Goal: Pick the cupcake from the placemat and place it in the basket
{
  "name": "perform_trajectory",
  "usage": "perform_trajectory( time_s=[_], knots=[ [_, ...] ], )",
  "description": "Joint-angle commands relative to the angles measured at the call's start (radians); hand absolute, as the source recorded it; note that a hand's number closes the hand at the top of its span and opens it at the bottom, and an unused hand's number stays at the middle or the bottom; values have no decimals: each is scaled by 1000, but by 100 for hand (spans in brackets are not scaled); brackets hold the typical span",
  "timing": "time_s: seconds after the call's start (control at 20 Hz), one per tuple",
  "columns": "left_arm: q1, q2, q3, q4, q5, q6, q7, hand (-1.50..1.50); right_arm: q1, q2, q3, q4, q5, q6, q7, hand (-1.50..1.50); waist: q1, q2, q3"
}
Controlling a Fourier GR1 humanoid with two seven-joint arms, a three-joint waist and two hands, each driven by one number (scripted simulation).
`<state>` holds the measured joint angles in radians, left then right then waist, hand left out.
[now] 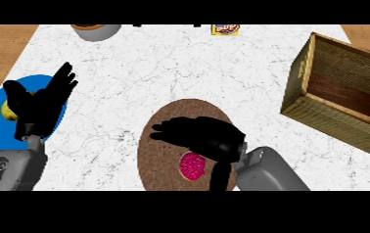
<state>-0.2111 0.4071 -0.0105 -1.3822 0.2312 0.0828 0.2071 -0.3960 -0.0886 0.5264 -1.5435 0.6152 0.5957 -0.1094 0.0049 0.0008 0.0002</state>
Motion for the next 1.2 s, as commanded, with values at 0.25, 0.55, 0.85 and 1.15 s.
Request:
perform_trajectory(
  time_s=[0.25,0.55,0.85,1.15],
  knots=[
    [-62,-19,72,113,-27,-77,-44,0,-46,-6,-33,128,122,-5,-121,-150,-5,0,0],
    [22,-52,75,13,-80,-68,-26,0,-20,-7,-82,137,133,54,-181,-150,-3,-1,0],
    [-33,-74,98,28,-89,-77,17,0,33,-26,-86,98,140,73,-271,-150,-6,-1,0],
    [-27,-78,124,46,-107,-110,-15,0,68,-6,-32,145,252,-8,-313,-150,-4,-1,0]
  ],
)
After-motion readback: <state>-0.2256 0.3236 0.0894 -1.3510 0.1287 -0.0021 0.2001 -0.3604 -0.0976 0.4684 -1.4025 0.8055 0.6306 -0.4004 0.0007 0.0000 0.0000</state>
